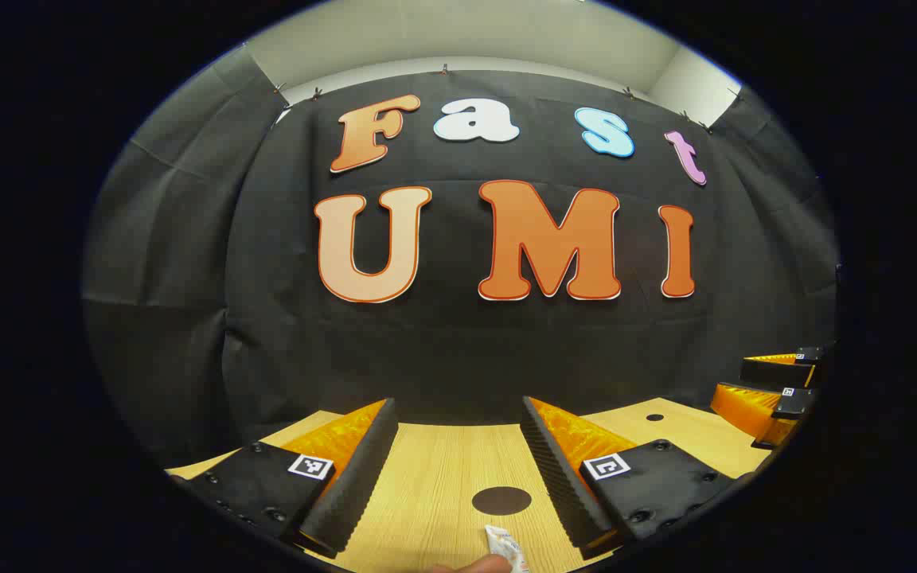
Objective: Put the toothbrush and toothpaste on the desktop into the cup, then pick up the cup and place it on the coaster on the desktop.
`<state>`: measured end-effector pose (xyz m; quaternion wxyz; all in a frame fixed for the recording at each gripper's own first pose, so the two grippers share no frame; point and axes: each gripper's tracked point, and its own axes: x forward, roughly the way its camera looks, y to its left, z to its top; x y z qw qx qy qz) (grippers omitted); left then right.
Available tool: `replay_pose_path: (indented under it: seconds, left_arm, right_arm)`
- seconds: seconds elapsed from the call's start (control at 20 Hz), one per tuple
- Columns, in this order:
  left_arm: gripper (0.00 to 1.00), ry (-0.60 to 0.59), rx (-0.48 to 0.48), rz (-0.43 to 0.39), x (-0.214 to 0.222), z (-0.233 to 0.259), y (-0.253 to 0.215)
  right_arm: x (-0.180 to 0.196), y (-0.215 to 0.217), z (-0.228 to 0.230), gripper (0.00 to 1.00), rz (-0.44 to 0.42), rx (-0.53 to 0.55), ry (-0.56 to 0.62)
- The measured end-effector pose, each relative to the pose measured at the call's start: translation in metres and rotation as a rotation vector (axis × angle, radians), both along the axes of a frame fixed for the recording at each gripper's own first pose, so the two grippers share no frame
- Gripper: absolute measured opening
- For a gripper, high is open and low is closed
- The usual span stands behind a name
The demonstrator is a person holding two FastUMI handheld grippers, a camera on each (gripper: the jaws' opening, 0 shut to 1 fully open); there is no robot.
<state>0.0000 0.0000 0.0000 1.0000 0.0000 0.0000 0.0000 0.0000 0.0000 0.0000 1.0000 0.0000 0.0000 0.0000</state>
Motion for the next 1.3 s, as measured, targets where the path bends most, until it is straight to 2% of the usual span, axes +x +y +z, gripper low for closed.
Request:
replay_pose_path:
  seconds: [0.85,1.3]
  left_arm:
    - [0.98,0.019,0.009,-0.021,-0.003,-0.006,-0.008]
    - [0.98,0.104,0.018,-0.044,0.0,-0.034,-0.018]
  right_arm:
    - [-0.003,0.004,-0.006,0.84,0.01,-0.015,0.022]
    - [-0.003,0.002,-0.035,0.84,0.01,-0.011,0.117]
